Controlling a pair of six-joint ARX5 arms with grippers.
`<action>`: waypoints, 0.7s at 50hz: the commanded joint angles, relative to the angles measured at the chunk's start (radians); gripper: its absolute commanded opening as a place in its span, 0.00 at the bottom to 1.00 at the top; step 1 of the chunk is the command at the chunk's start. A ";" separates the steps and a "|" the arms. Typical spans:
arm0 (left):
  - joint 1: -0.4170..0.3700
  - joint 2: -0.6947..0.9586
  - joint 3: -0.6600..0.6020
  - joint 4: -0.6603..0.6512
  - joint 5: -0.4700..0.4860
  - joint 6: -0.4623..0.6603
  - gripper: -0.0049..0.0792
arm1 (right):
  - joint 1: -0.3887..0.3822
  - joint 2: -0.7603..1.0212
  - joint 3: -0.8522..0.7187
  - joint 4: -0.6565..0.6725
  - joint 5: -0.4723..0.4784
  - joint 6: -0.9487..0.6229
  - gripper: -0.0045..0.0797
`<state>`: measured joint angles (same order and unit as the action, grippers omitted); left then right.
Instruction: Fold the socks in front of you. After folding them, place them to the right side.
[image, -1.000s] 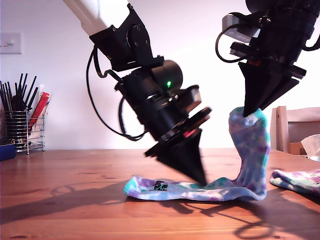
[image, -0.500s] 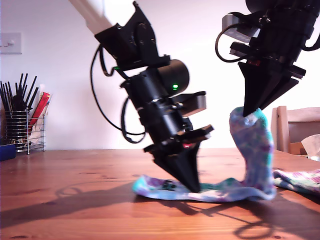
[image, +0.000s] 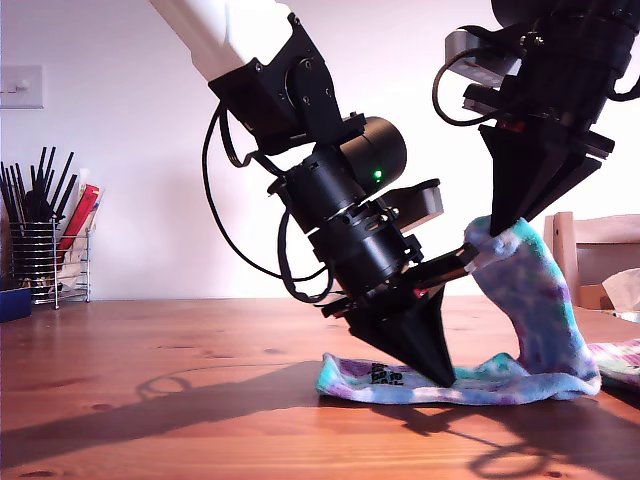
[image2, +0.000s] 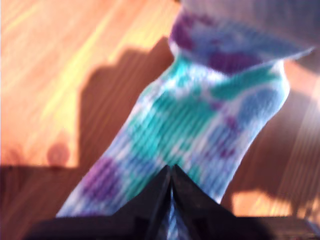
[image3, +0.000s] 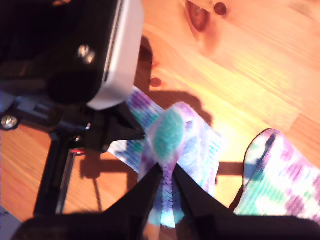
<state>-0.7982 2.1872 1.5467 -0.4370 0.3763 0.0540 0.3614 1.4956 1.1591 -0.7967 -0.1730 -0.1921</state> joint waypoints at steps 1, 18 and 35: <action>-0.011 0.046 -0.008 0.014 0.008 -0.010 0.03 | 0.003 -0.028 0.010 0.000 -0.003 -0.006 0.04; -0.032 0.037 -0.007 0.060 0.008 -0.013 0.03 | 0.003 -0.060 0.010 -0.008 -0.012 0.003 0.04; 0.005 -0.021 -0.007 0.015 0.008 -0.008 0.03 | 0.003 -0.061 0.010 -0.008 -0.012 0.007 0.04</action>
<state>-0.8001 2.1891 1.5467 -0.4187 0.3836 0.0437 0.3614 1.4399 1.1591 -0.8089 -0.1776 -0.1871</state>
